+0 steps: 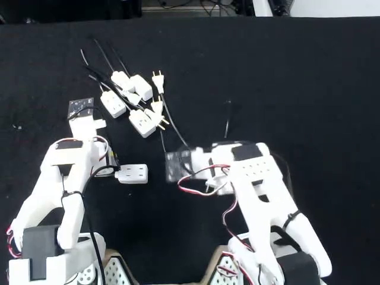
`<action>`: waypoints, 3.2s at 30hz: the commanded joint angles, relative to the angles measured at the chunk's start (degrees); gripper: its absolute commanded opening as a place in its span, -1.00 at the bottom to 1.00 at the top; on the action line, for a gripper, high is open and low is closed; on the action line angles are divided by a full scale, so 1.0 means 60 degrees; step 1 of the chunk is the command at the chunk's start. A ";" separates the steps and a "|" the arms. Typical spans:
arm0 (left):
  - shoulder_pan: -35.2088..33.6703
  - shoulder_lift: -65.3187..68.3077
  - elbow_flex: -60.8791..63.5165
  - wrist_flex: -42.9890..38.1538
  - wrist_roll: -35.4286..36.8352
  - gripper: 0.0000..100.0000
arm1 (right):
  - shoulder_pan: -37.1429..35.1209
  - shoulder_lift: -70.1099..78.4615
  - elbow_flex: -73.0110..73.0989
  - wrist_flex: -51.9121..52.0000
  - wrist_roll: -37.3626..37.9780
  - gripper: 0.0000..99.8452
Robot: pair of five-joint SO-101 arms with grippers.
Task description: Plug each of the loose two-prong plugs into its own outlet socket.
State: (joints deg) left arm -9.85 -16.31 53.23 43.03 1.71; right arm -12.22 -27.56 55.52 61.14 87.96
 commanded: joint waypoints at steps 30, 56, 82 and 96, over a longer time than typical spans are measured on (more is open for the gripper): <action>-0.0154 -0.0044 -0.0066 -0.0088 0.0044 -0.60 | 0.0293 -0.0315 0.2147 -0.2286 0.2447 -0.36; -0.0154 -0.0044 -0.0066 -0.0088 0.0044 -0.60 | -0.0879 -0.0256 0.0491 -0.1656 -0.7179 -0.81; -0.0154 -0.0044 -0.0066 -0.0088 0.0044 -0.60 | 0.0615 0.4330 -0.1883 -0.0996 -0.1641 -0.72; -0.0154 -0.0044 -0.0066 -0.0088 0.0044 -0.60 | 0.0586 0.4022 -0.2615 0.1143 -0.1641 -0.98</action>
State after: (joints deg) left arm -10.20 -16.31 53.23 43.03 1.71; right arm -8.97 -1.01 42.68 61.32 77.41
